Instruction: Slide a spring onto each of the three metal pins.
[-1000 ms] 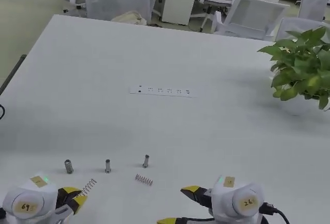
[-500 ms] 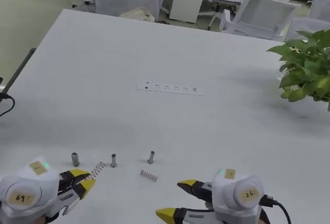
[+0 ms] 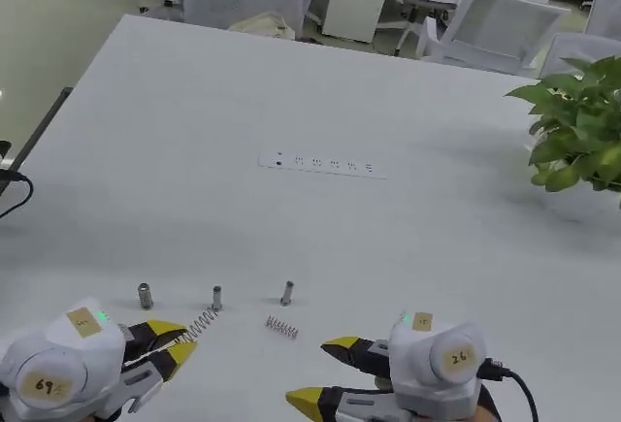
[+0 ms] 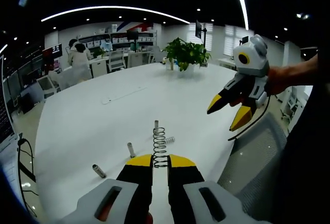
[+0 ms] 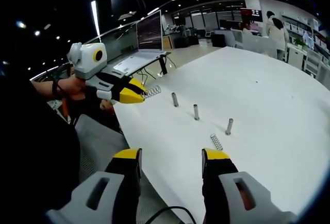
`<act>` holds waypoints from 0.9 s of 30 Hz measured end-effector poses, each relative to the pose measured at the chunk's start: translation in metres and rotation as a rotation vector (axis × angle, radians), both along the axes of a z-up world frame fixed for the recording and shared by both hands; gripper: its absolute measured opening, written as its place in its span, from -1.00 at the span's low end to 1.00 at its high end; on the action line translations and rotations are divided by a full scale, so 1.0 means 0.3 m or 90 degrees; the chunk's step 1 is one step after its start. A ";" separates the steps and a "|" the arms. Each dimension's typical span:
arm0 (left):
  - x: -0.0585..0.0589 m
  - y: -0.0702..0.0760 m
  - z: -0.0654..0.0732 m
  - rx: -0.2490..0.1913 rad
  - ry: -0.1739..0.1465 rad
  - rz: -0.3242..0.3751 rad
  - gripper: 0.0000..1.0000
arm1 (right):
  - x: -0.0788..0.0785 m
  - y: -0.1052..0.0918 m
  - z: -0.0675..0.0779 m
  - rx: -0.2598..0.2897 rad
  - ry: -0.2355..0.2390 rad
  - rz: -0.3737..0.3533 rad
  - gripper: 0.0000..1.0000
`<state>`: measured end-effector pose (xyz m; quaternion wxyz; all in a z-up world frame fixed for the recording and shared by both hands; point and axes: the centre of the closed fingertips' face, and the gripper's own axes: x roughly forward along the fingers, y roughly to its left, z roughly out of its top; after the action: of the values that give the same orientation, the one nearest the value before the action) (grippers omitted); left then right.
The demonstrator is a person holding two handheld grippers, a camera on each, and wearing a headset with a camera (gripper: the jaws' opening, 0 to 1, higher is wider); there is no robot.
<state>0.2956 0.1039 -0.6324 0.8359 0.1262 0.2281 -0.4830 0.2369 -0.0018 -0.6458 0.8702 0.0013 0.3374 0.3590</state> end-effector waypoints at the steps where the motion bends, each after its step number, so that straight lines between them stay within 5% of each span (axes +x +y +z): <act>1: -0.004 -0.007 0.005 -0.001 -0.001 -0.004 -0.95 | 0.001 0.004 0.000 0.000 -0.001 0.002 -0.13; 17: -0.062 -0.127 0.072 0.000 -0.034 -0.089 -0.95 | 0.032 0.031 0.040 0.019 -0.020 0.039 -0.32; 27: -0.092 -0.167 0.097 0.002 -0.047 -0.130 -0.95 | 0.035 0.058 0.081 0.071 -0.023 0.050 -0.50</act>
<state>0.2680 0.0539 -0.6032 0.7901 0.1677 0.1839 -0.5601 0.2473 0.0156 -0.6214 0.8599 0.0300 0.3006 0.4114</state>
